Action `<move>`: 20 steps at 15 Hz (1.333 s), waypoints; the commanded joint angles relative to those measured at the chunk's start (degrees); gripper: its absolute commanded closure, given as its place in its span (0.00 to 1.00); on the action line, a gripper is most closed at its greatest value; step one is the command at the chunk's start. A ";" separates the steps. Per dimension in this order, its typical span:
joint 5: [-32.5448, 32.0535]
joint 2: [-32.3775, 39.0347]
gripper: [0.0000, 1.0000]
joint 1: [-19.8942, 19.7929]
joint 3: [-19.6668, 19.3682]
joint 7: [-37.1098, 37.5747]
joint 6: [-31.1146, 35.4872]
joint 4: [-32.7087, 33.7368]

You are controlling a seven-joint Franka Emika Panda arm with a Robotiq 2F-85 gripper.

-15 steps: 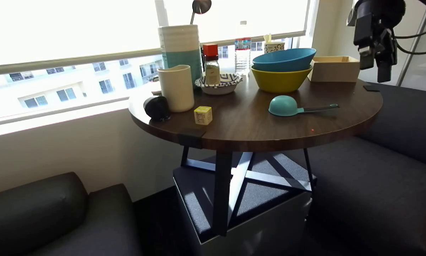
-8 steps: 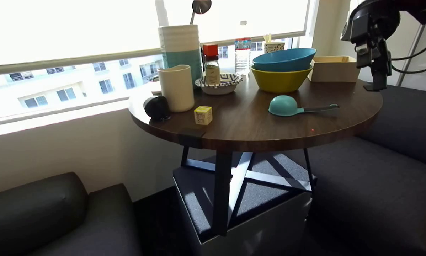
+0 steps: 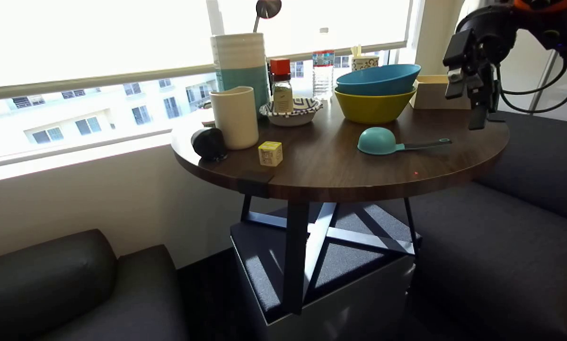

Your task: Turn the measuring cup upright.

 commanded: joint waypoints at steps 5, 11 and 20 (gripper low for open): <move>5.13 -1.69 0.00 -0.58 2.42 0.34 5.57 -4.83; 7.42 -1.18 0.00 -0.70 2.52 1.72 4.51 -5.16; 8.71 -0.68 0.34 -0.75 2.74 1.72 4.42 -6.13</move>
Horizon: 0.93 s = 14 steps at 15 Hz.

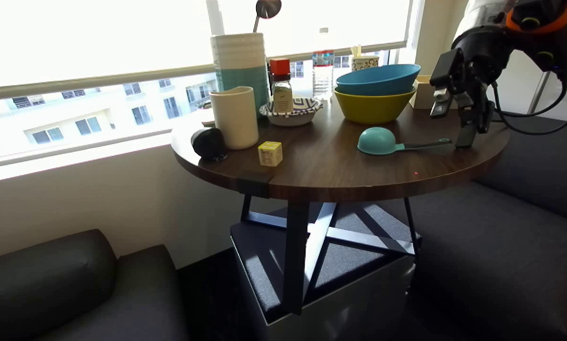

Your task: Turn the measuring cup upright.

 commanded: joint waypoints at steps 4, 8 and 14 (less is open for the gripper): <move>2.43 -0.39 0.46 -0.73 0.92 0.81 0.00 -1.28; 2.82 -0.26 0.53 -0.79 0.88 0.68 0.10 -1.62; 3.59 -0.17 0.80 -0.85 0.86 0.50 0.01 -1.84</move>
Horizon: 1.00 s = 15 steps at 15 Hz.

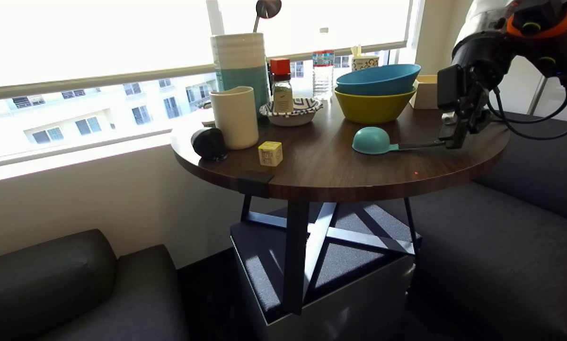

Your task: Turn the measuring cup upright.

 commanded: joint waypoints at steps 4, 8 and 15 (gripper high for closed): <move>1.72 -0.20 0.42 -0.88 0.87 0.34 0.05 -0.32; 1.84 0.00 0.14 -0.97 0.81 0.26 0.42 -0.06; 5.45 0.75 0.00 -0.76 1.56 0.15 2.26 -0.59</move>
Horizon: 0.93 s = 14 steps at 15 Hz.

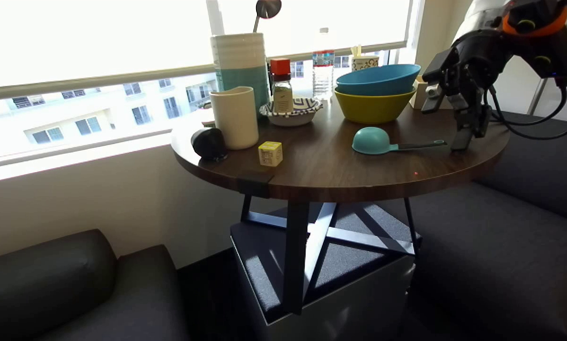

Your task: Turn the measuring cup upright.

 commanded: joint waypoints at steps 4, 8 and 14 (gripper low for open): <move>3.82 0.65 0.00 -0.75 1.06 0.08 2.63 -0.78; 6.75 0.62 0.00 -0.82 1.13 -0.28 4.86 -1.17; 6.71 1.10 0.50 -0.85 1.13 -0.51 5.67 -1.17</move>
